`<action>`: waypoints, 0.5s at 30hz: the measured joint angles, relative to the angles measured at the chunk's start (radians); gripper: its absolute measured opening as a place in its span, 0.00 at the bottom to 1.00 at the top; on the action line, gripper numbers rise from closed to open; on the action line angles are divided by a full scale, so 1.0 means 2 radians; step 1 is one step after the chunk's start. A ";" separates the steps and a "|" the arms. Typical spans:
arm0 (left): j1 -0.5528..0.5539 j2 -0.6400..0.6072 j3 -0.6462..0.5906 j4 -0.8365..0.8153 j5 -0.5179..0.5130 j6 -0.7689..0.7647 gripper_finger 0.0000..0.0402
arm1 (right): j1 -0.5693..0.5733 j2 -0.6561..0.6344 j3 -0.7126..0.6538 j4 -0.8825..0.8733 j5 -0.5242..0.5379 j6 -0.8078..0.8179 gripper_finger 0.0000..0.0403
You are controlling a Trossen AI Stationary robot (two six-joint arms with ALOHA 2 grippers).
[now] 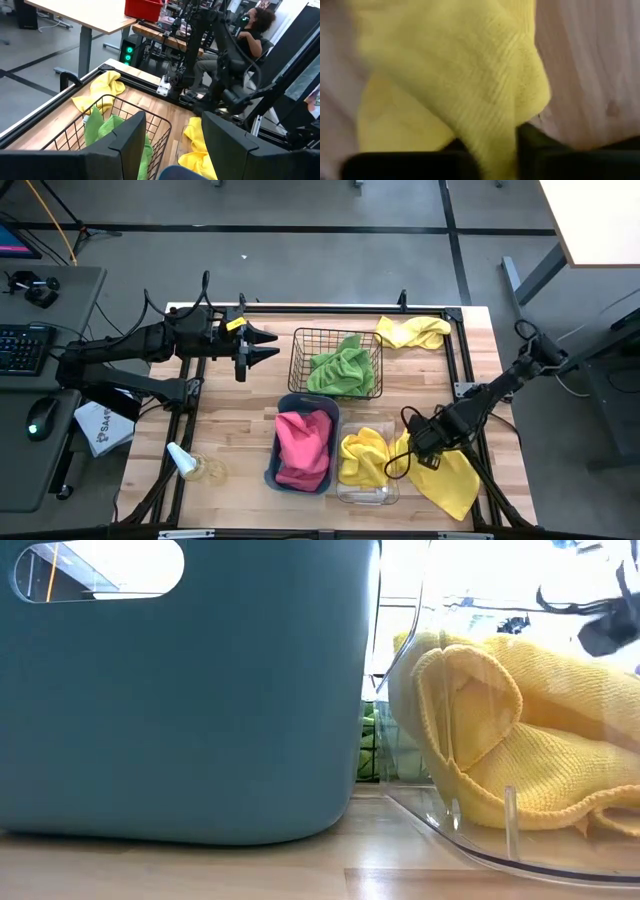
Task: Sort microfiber towel by color & place in baskets
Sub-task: Put the bottom yellow microfiber cloth into the transparent bin
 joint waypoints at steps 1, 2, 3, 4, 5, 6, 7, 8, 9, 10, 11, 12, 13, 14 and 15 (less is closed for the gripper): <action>0.000 0.000 0.000 0.000 -0.001 0.000 0.45 | 0.000 0.000 0.016 -0.016 -0.001 -0.016 0.11; 0.000 0.000 0.000 0.000 -0.001 0.000 0.45 | 0.000 0.000 0.037 -0.043 -0.002 -0.030 0.06; 0.000 0.000 0.000 0.000 -0.001 0.000 0.45 | 0.000 0.000 0.060 -0.080 -0.001 -0.033 0.06; 0.000 0.000 0.000 0.000 -0.002 0.000 0.45 | 0.000 0.000 0.088 -0.123 0.005 -0.032 0.06; 0.000 0.000 0.000 0.000 -0.005 0.000 0.45 | 0.000 0.000 0.121 -0.174 0.016 -0.032 0.05; 0.000 0.000 0.000 0.000 -0.009 0.001 0.45 | 0.000 0.000 0.154 -0.221 0.032 -0.030 0.03; 0.000 0.000 0.000 0.000 -0.012 0.003 0.45 | 0.000 0.000 0.193 -0.267 0.053 -0.022 0.02; 0.000 0.000 0.000 0.000 -0.014 0.006 0.45 | 0.000 -0.001 0.234 -0.297 0.078 -0.012 0.01; 0.000 0.000 0.000 0.000 -0.016 0.009 0.45 | 0.000 -0.004 0.271 -0.296 0.102 -0.007 0.01; 0.000 0.000 0.000 0.000 -0.016 0.012 0.45 | -0.001 -0.013 0.305 -0.283 0.133 -0.008 0.02; 0.000 0.000 0.000 0.000 -0.016 0.013 0.45 | -0.001 -0.020 0.335 -0.266 0.174 -0.002 0.01; 0.000 0.000 0.000 0.002 -0.016 0.013 0.45 | -0.001 -0.023 0.367 -0.255 0.226 0.005 0.01; 0.000 0.000 0.000 0.003 -0.017 0.013 0.45 | -0.001 -0.024 0.395 -0.242 0.274 0.005 0.01; 0.000 0.000 0.000 0.003 -0.017 0.013 0.45 | 0.000 -0.024 0.422 -0.222 0.321 -0.006 0.01; 0.000 0.000 0.000 0.006 -0.017 0.016 0.45 | 0.001 -0.023 0.442 -0.198 0.359 -0.027 0.01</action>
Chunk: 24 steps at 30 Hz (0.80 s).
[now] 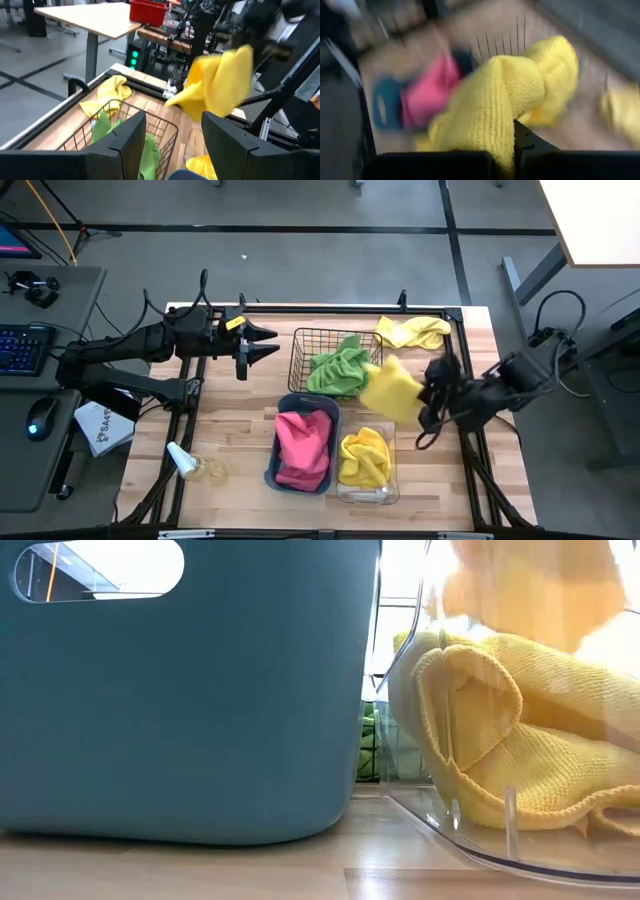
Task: Sort microfiber towel by color & place in baskets
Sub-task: Put the bottom yellow microfiber cloth into the transparent bin
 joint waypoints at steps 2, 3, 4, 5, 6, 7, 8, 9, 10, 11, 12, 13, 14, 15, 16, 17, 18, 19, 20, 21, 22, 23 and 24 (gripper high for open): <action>0.000 0.000 0.000 0.008 0.000 0.006 0.45 | -0.002 0.002 0.023 0.055 0.056 -0.060 0.00; 0.000 0.000 0.000 0.011 0.000 0.010 0.45 | -0.002 0.003 0.028 0.090 0.076 -0.091 0.00; 0.000 0.000 0.000 0.016 0.000 0.013 0.45 | -0.004 0.003 0.028 0.126 0.091 -0.124 0.00; 0.000 0.000 0.000 0.019 0.000 0.015 0.45 | -0.008 0.002 0.025 0.160 0.096 -0.152 0.00; 0.000 0.000 0.000 0.021 0.000 0.016 0.45 | -0.011 0.003 0.017 0.194 0.098 -0.176 0.00; 0.000 0.000 0.000 0.022 0.000 0.017 0.45 | -0.013 0.005 0.006 0.221 0.096 -0.191 0.00; 0.000 0.000 0.000 0.021 0.000 0.019 0.45 | -0.015 0.007 -0.006 0.242 0.089 -0.199 0.00; 0.000 0.000 0.000 0.021 0.000 0.019 0.45 | -0.015 0.011 -0.023 0.263 0.080 -0.200 0.00; 0.000 0.000 0.000 0.020 0.000 0.019 0.45 | -0.015 0.014 -0.041 0.281 0.067 -0.199 0.00; 0.000 0.000 0.000 0.020 0.000 0.019 0.45 | -0.015 0.016 -0.061 0.296 0.055 -0.194 0.00; 0.000 0.000 0.000 0.020 0.000 0.019 0.45 | -0.015 0.018 -0.084 0.314 0.041 -0.183 0.00; 0.000 0.000 0.000 0.020 0.000 0.020 0.45 | -0.014 0.018 -0.107 0.334 0.026 -0.166 0.00; 0.000 0.000 0.000 0.020 0.000 0.021 0.45 | -0.013 0.018 -0.131 0.354 0.010 -0.147 0.00; 0.000 0.000 0.000 0.020 0.000 0.023 0.45 | -0.011 0.018 -0.156 0.374 -0.006 -0.126 0.00; 0.000 0.000 0.000 0.020 0.000 0.024 0.45 | -0.008 0.018 -0.179 0.392 -0.020 -0.106 0.00; 0.000 0.000 0.000 0.020 0.000 0.024 0.45 | -0.004 0.019 -0.205 0.410 -0.028 -0.084 0.00; 0.000 0.000 0.000 0.020 0.000 0.024 0.45 | 0.000 0.019 -0.230 0.427 -0.031 -0.057 0.00; 0.000 0.000 0.000 0.020 0.000 0.024 0.45 | 0.003 0.019 -0.253 0.443 -0.034 -0.031 0.00; 0.000 0.000 0.000 0.020 0.000 0.024 0.45 | 0.007 0.019 -0.275 0.460 -0.042 -0.004 0.00; 0.000 0.000 0.000 0.020 0.000 0.024 0.45 | 0.011 0.019 -0.293 0.473 -0.055 0.021 0.00; 0.000 0.000 0.000 0.020 0.000 0.023 0.45 | 0.014 0.019 -0.307 0.482 -0.073 0.043 0.00; 0.000 0.000 0.000 0.020 0.000 0.023 0.45 | 0.016 0.019 -0.318 0.488 -0.097 0.064 0.00; 0.000 0.000 0.000 0.020 0.000 0.023 0.45 | 0.018 0.019 -0.326 0.491 -0.126 0.082 0.00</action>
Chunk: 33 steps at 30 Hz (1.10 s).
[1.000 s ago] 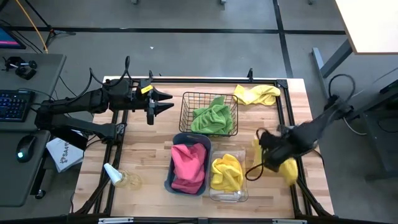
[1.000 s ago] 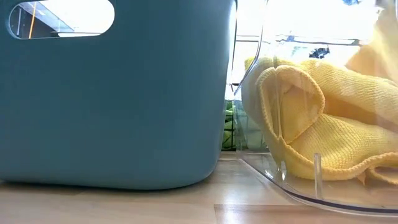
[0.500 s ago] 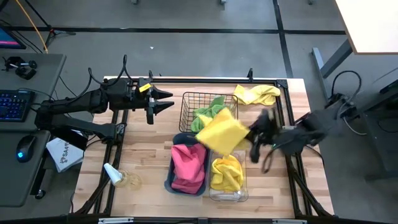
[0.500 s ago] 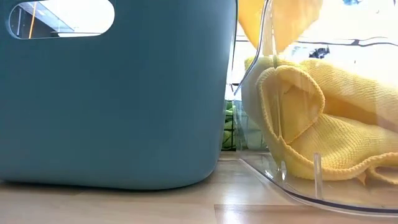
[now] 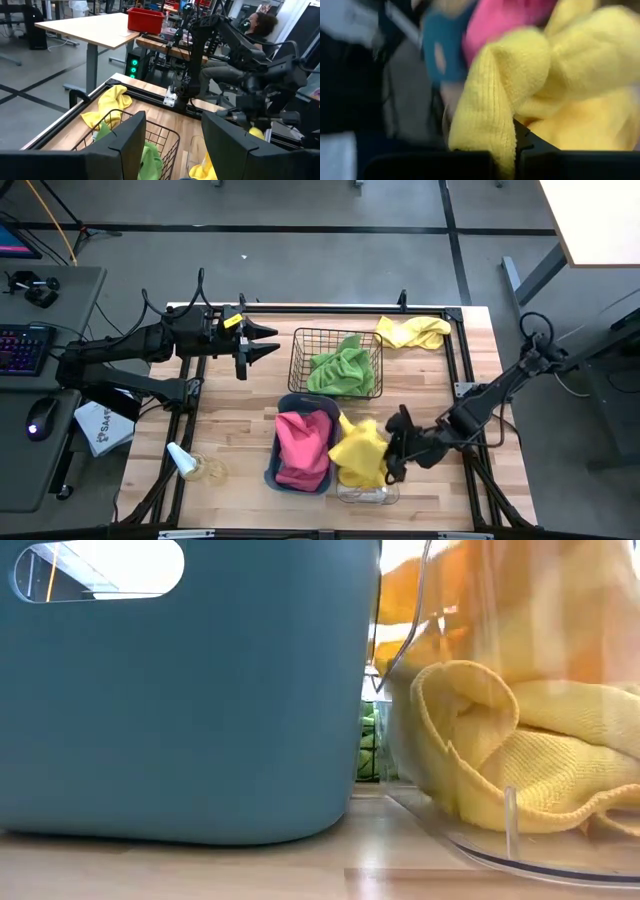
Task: Sort microfiber towel by color & place in baskets
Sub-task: Put the bottom yellow microfiber cloth into the transparent bin
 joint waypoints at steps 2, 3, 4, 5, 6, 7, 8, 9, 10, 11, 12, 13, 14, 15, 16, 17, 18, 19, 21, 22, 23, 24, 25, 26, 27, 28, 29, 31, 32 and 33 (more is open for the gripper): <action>0.000 0.000 0.000 0.000 0.000 0.000 0.45 | 0.000 0.000 -0.006 -0.002 -0.064 0.021 0.00; 0.000 0.000 0.000 0.000 0.000 0.000 0.45 | 0.000 0.000 -0.006 -0.006 -0.090 0.023 0.00; 0.000 0.000 0.000 0.000 0.000 0.000 0.45 | -0.002 0.000 -0.005 -0.010 -0.106 0.021 0.00; 0.000 0.000 0.000 0.000 0.000 0.000 0.45 | -0.006 0.001 -0.002 -0.012 -0.114 0.016 0.00; 0.000 0.000 0.000 0.000 0.000 0.000 0.45 | -0.012 0.001 0.000 -0.008 -0.115 0.011 0.00; 0.000 0.000 0.000 0.000 0.000 0.000 0.45 | -0.020 0.001 0.002 0.001 -0.115 0.002 0.00; 0.000 0.000 0.000 0.000 0.000 0.000 0.45 | -0.029 0.002 0.002 0.013 -0.116 -0.010 0.00; 0.000 0.000 0.000 0.000 0.000 -0.004 0.45 | -0.040 0.006 0.002 0.024 -0.119 -0.022 0.00; 0.000 0.000 0.000 0.000 0.000 -0.008 0.45 | -0.049 0.010 0.003 0.033 -0.124 -0.037 0.00; 0.000 0.000 0.000 0.000 0.000 -0.011 0.45 | -0.059 0.017 0.003 0.035 -0.131 -0.050 0.00; 0.000 0.000 0.000 0.000 0.000 -0.012 0.45 | -0.069 0.026 0.003 0.035 -0.140 -0.060 0.00; 0.000 0.000 0.000 0.000 0.000 -0.013 0.45 | -0.079 0.036 0.003 0.035 -0.149 -0.070 0.00; 0.000 0.000 0.000 0.000 -0.001 -0.014 0.45 | -0.087 0.047 0.003 0.034 -0.159 -0.078 0.00; 0.000 0.000 0.000 0.000 -0.003 -0.016 0.45 | -0.094 0.061 0.003 0.033 -0.173 -0.089 0.00; 0.000 0.000 0.000 0.000 -0.003 -0.020 0.45 | -0.101 0.076 0.003 0.033 -0.187 -0.096 0.00; 0.000 0.000 0.000 0.000 -0.003 -0.025 0.45 | -0.107 0.090 0.003 0.037 -0.199 -0.100 0.00; 0.000 0.000 0.000 0.000 -0.004 -0.026 0.45 | -0.111 0.106 0.003 0.041 -0.208 -0.103 0.00; 0.000 0.000 0.000 0.000 -0.004 -0.026 0.45 | -0.113 0.120 0.003 0.046 -0.215 -0.106 0.00; 0.000 0.000 0.000 0.000 -0.004 -0.026 0.45 | -0.114 0.148 0.013 0.044 -0.220 -0.128 0.00; 0.000 0.000 0.000 0.000 -0.004 -0.026 0.45 | -0.113 0.162 0.023 0.042 -0.221 -0.142 0.00; 0.000 0.000 0.000 0.000 -0.005 -0.026 0.45 | -0.111 0.174 0.033 0.036 -0.223 -0.159 0.00; 0.000 0.000 0.000 0.000 -0.005 -0.026 0.45 | -0.110 0.186 0.046 0.027 -0.226 -0.176 0.00; 0.000 0.000 0.000 0.000 -0.005 -0.026 0.45 | -0.110 0.198 0.060 0.016 -0.226 -0.196 0.00; 0.000 0.000 0.000 0.000 -0.005 -0.026 0.45 | -0.108 0.209 0.074 0.000 -0.227 -0.217 0.00; 0.000 0.000 0.000 -0.001 -0.005 -0.026 0.45 | -0.107 0.218 0.085 -0.018 -0.227 -0.236 0.00; 0.000 0.000 0.000 -0.001 -0.005 -0.026 0.45 | -0.107 0.228 0.096 -0.037 -0.226 -0.253 0.00; 0.000 0.000 0.000 -0.001 -0.005 -0.026 0.45 | -0.107 0.236 0.105 -0.052 -0.223 -0.268 0.00; 0.000 0.000 0.000 -0.001 -0.005 -0.026 0.45 | -0.107 0.247 0.117 -0.074 -0.218 -0.282 0.02; 0.000 0.000 0.000 -0.001 -0.005 -0.026 0.45 | -0.109 0.250 0.120 -0.083 -0.217 -0.281 0.04; 0.000 0.000 0.000 -0.002 -0.005 -0.026 0.45 | -0.109 0.250 0.123 -0.086 -0.216 -0.280 0.06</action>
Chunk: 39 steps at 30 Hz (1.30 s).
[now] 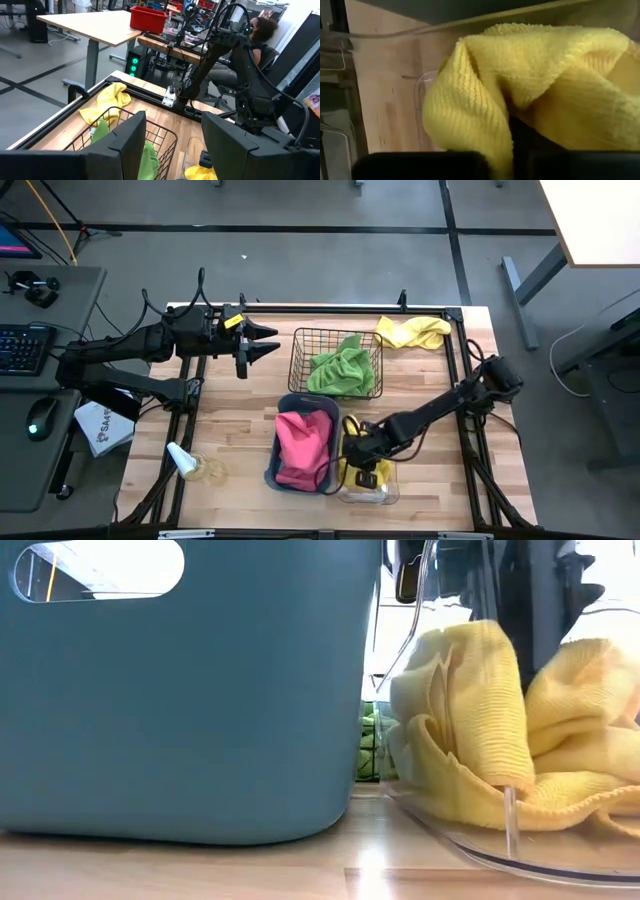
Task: Sort microfiber towel by color & place in baskets
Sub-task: Put the bottom yellow microfiber cloth into the transparent bin, then put the yellow microfiber cloth into the transparent bin
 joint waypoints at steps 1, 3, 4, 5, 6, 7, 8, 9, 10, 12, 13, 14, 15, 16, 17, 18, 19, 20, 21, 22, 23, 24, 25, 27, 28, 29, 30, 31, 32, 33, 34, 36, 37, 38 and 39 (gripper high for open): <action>0.000 0.000 0.000 -0.001 0.000 0.000 0.45 | -0.001 0.000 0.001 -0.001 0.000 0.000 0.09; 0.000 0.000 0.000 -0.002 0.000 0.000 0.45 | -0.002 -0.003 0.002 -0.002 -0.001 -0.001 0.18; 0.000 0.000 0.000 -0.003 0.000 0.000 0.45 | -0.002 -0.006 0.002 -0.005 -0.001 -0.002 0.23; 0.000 0.000 0.000 -0.003 0.000 0.000 0.45 | -0.002 -0.011 0.002 -0.009 0.000 -0.002 0.28; 0.000 0.000 0.000 -0.003 0.000 0.001 0.45 | -0.002 -0.017 0.002 -0.012 -0.002 -0.002 0.33; 0.000 0.000 0.000 -0.004 0.000 0.004 0.45 | -0.002 -0.023 0.002 -0.017 -0.007 -0.002 0.38; 0.000 0.000 0.000 -0.005 0.000 0.006 0.45 | -0.002 -0.031 0.002 -0.027 -0.016 -0.004 0.43; 0.000 0.000 0.000 -0.006 0.000 0.009 0.45 | -0.002 -0.039 0.002 -0.038 -0.025 -0.006 0.48; 0.000 0.000 0.000 -0.009 0.000 0.012 0.45 | -0.002 -0.047 0.003 -0.050 -0.036 -0.006 0.53; 0.000 0.000 0.000 -0.016 0.000 0.013 0.45 | -0.002 -0.064 0.014 -0.089 -0.046 -0.006 0.61; 0.000 0.000 0.000 -0.019 0.000 0.013 0.45 | -0.002 -0.071 0.023 -0.108 -0.048 -0.006 0.65; 0.000 0.000 0.000 -0.022 0.000 0.013 0.45 | -0.002 -0.078 0.032 -0.126 -0.048 -0.006 0.68; 0.000 0.000 0.000 -0.024 0.000 0.013 0.45 | -0.002 -0.085 0.041 -0.143 -0.048 -0.007 0.70; 0.000 0.000 0.000 -0.025 0.000 0.014 0.45 | -0.002 -0.091 0.051 -0.157 -0.049 -0.011 0.72; 0.000 0.000 0.000 -0.028 0.000 0.014 0.45 | -0.002 -0.095 0.060 -0.166 -0.050 -0.013 0.74; 0.000 0.000 0.000 -0.031 0.000 0.014 0.45 | -0.002 -0.099 0.068 -0.170 -0.050 -0.014 0.74; 0.000 0.000 0.000 -0.032 0.000 0.014 0.45 | -0.002 -0.102 0.077 -0.171 -0.051 -0.014 0.75; 0.000 0.000 0.000 -0.032 0.000 0.015 0.45 | -0.002 -0.105 0.086 -0.172 -0.052 -0.016 0.75; 0.000 0.000 0.000 -0.034 0.000 0.018 0.45 | -0.003 -0.107 0.098 -0.178 -0.053 -0.021 0.75; 0.000 0.000 0.000 -0.037 0.000 0.020 0.45 | -0.006 -0.108 0.111 -0.191 -0.053 -0.029 0.75; 0.000 0.000 0.000 -0.040 0.000 0.023 0.45 | -0.010 -0.108 0.128 -0.212 -0.051 -0.033 0.75; 0.000 0.000 0.000 -0.042 -0.001 0.026 0.45 | -0.014 -0.108 0.145 -0.239 -0.037 -0.032 0.75; 0.000 0.000 0.000 -0.044 -0.001 0.027 0.45 | -0.019 -0.108 0.162 -0.269 -0.010 -0.030 0.75; 0.000 0.000 0.000 -0.043 -0.004 0.028 0.45 | -0.029 -0.108 0.195 -0.325 0.070 -0.014 0.75; 0.000 0.000 0.000 -0.043 -0.007 0.033 0.45 | -0.035 -0.108 0.210 -0.351 0.119 -0.001 0.75; 0.000 0.000 0.000 -0.043 -0.008 0.040 0.45 | -0.040 -0.108 0.224 -0.377 0.169 0.017 0.75; 0.000 0.000 0.000 -0.043 -0.008 0.049 0.45 | -0.047 -0.109 0.234 -0.403 0.221 0.043 0.75; 0.000 0.000 0.000 -0.043 -0.009 0.057 0.45 | -0.056 -0.109 0.242 -0.424 0.264 0.074 0.75; 0.000 0.000 0.000 -0.043 -0.009 0.064 0.45 | -0.067 -0.109 0.247 -0.446 0.295 0.108 0.75; 0.000 0.000 0.000 -0.043 -0.009 0.070 0.45 | -0.081 -0.110 0.248 -0.466 0.313 0.145 0.75; 0.000 0.000 0.000 -0.044 -0.009 0.075 0.45 | -0.098 -0.110 0.246 -0.485 0.319 0.175 0.75; 0.000 0.000 0.000 -0.046 -0.009 0.082 0.45 | -0.131 -0.110 0.229 -0.498 0.315 0.216 0.75; 0.000 0.000 0.000 -0.048 -0.009 0.084 0.45 | -0.149 -0.114 0.214 -0.495 0.310 0.223 0.75; 0.000 0.000 0.000 -0.051 -0.009 0.084 0.45 | -0.167 -0.119 0.194 -0.490 0.304 0.225 0.75; 0.001 0.000 0.000 -0.056 -0.009 0.084 0.45 | -0.187 -0.123 0.174 -0.485 0.300 0.226 0.75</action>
